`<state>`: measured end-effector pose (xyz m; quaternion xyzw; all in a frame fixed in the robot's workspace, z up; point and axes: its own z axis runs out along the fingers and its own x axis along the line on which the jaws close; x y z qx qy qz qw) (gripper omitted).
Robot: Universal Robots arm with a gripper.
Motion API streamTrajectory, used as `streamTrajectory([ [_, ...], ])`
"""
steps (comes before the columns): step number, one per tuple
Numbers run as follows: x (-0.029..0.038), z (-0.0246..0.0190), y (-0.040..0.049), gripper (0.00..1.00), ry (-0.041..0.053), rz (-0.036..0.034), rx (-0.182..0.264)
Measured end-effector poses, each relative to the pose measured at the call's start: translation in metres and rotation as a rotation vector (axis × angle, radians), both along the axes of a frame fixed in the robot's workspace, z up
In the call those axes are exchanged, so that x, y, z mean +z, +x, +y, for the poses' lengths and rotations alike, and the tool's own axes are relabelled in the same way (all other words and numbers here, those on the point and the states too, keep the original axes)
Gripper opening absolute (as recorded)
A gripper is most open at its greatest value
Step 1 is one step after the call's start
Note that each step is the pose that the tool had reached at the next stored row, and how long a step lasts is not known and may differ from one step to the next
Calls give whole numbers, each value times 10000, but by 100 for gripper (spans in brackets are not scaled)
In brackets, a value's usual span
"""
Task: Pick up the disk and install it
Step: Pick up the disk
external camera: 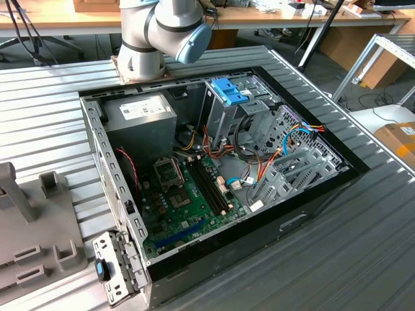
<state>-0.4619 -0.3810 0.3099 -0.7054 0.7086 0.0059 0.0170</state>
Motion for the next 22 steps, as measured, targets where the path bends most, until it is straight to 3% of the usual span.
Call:
streamTrajectory([
  [13,0,9,0,36,10,0,19],
  [16,0,9,0,36,10,0,324],
  [22,-2,8,0,36,10,0,-93],
])
